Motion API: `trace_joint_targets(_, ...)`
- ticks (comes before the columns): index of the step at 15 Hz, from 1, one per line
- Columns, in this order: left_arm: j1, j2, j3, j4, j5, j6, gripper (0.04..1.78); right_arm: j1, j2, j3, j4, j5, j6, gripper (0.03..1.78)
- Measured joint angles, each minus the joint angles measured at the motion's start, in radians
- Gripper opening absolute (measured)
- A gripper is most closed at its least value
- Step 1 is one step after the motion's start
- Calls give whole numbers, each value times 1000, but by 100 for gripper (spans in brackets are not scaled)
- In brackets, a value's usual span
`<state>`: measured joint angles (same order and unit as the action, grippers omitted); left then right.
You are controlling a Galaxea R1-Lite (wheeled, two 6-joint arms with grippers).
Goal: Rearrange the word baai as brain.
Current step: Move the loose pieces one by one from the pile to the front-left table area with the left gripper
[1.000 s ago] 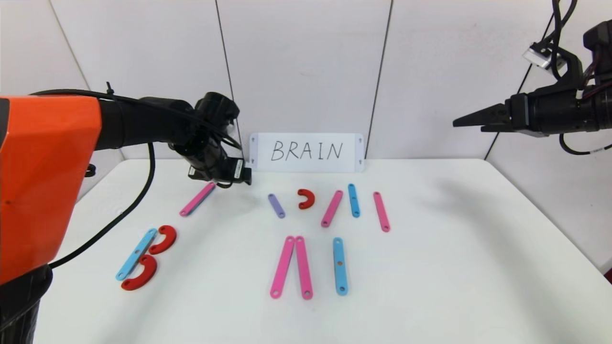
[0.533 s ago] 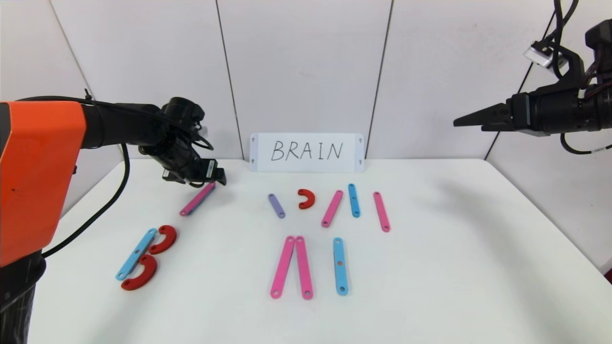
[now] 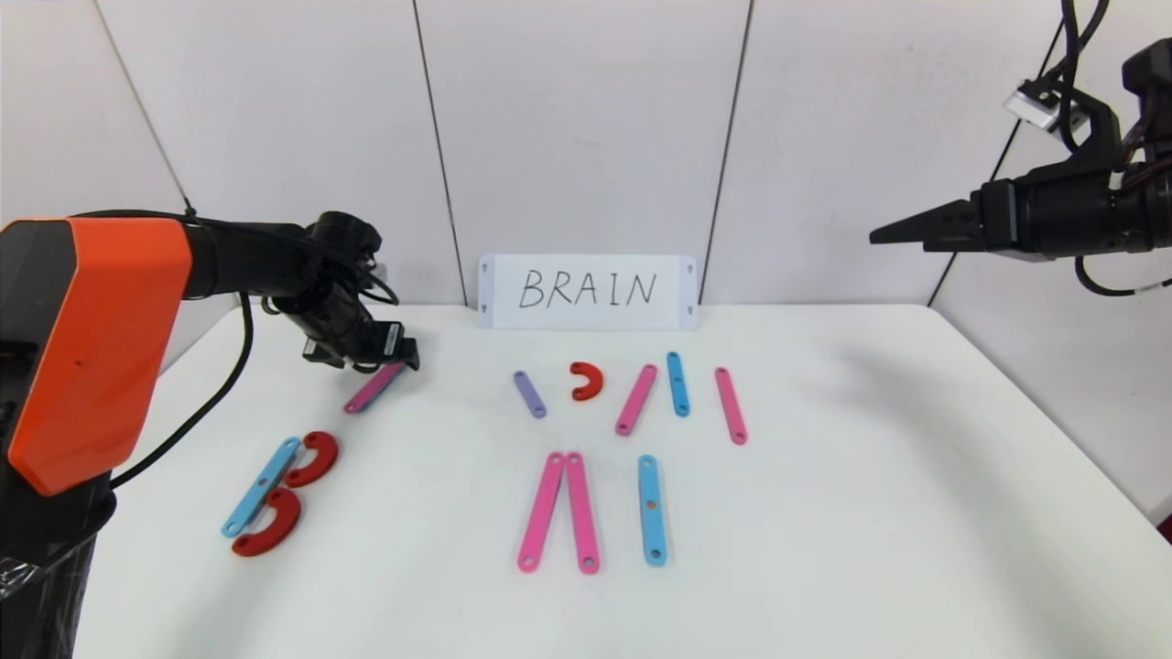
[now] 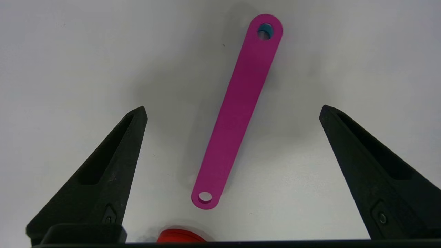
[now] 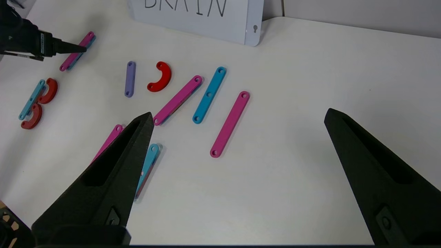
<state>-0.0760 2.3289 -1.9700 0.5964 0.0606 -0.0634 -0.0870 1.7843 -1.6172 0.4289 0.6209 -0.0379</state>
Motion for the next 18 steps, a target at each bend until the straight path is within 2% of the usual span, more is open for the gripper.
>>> trace_joint_targets(2,2,14,-1,-4,1,1,165,0,-1,0,0,0,0,173)
trace_joint_targets(4,1,28,-2,-10,2,1,145,-1,-2,0,1,1,0,173)
trace_joint_targets(5,2,33,-2,-9,2,2,132,-1,-3,0,1,0,0,173)
trace_joint_targets(9,1,46,-1,-11,4,3,59,0,-3,2,0,0,-1,173)
trace_joint_targets(11,2,47,-1,-11,6,3,35,0,-3,2,0,0,-1,174)
trace_joint_targets(12,3,47,-1,-9,6,3,31,0,-3,3,0,0,-1,174)
trace_joint_targets(18,2,26,9,9,7,-5,30,0,-3,3,0,1,-8,174)
